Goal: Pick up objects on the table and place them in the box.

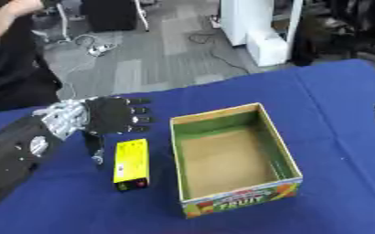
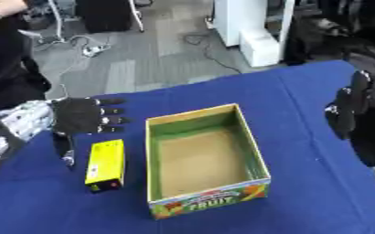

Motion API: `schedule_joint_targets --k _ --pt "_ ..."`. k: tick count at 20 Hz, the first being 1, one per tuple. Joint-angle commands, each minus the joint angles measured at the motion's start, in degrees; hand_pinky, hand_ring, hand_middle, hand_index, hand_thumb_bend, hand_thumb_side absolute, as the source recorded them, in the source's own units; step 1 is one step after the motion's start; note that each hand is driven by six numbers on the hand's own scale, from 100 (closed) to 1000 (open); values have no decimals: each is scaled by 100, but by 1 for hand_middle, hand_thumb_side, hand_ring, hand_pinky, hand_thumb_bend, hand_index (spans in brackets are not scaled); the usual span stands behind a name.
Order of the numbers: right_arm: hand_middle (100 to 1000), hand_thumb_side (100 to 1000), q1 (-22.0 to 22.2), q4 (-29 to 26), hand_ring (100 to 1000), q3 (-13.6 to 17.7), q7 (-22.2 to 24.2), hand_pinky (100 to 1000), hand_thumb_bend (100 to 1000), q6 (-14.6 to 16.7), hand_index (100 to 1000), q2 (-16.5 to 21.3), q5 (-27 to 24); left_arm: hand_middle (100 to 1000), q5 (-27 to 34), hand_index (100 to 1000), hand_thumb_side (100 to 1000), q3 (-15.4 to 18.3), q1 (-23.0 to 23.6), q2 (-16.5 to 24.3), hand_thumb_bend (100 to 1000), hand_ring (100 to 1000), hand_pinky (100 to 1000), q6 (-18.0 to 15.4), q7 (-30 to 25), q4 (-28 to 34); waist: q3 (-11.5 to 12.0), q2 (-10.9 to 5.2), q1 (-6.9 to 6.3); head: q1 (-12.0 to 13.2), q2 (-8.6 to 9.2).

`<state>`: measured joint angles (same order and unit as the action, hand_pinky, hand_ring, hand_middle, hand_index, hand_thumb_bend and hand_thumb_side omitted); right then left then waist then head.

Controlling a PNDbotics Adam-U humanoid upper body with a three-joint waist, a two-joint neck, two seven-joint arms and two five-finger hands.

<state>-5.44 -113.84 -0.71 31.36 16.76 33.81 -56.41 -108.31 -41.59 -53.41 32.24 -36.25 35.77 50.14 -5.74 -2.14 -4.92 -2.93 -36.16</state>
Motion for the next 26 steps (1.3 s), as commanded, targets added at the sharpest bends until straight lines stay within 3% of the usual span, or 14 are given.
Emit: schedule_joint_targets --k 1,5,8,9,10,12,15,18,20,23,26 --pt "391 1000 -104 -75 311 39 -13 148 100 4 502 147 -21 918 -13 893 810 -1 -104 108 1000 884 1000 -1571 1619 -13 5 -67 18 57 60" --pt "391 1000 -109 -75 310 40 -16 148 100 2 501 147 -27 929 -12 912 813 -27 -87 80 1000 887 1000 -1571 1619 -80 -1 -67 19 66 60" --pt "390 1000 -111 -75 310 40 -16 148 100 1 501 146 -26 899 127 906 787 -51 -40 41 1000 830 976 -1571 1618 -197 -4 -64 19 75 68" --pt "390 1000 -114 -75 310 40 -15 148 100 1 501 146 -27 897 234 922 694 -79 -10 20 1000 777 850 -1571 1612 -253 -7 -62 19 78 71" --pt "390 1000 -118 -75 310 39 -14 147 100 1 501 146 -29 902 379 926 671 -129 21 -2 993 774 828 -1571 1589 -303 -10 -60 19 80 73" --pt "390 1000 -122 -75 310 37 -12 148 100 0 501 147 -32 924 765 926 553 -254 70 -27 893 775 759 -1571 1434 -322 -16 -59 18 85 75" --pt "390 1000 -128 -75 310 35 -9 148 100 -4 501 151 -36 938 1631 915 524 -466 111 -7 855 770 754 -1571 852 -95 -23 -59 14 96 78" --pt "390 1000 -134 -75 311 34 -9 148 100 -8 501 156 -41 941 2915 913 532 -652 111 67 852 770 755 -1571 -181 385 -30 -60 8 95 83" --pt "390 1000 -133 -75 311 34 -9 148 100 -10 501 159 -42 941 4029 909 536 -723 75 128 846 771 763 -1571 -1195 786 -29 -62 5 95 85" --pt "390 1000 -127 -75 311 38 -12 148 100 -8 501 161 -42 938 6031 904 536 -670 -26 215 840 772 767 -1571 -3178 1364 -20 -67 4 86 83" --pt "390 1000 -112 -75 311 44 -17 148 100 -3 501 160 -37 935 7951 901 552 -391 -148 290 862 786 808 -1571 -5313 1684 -1 -72 6 70 74"
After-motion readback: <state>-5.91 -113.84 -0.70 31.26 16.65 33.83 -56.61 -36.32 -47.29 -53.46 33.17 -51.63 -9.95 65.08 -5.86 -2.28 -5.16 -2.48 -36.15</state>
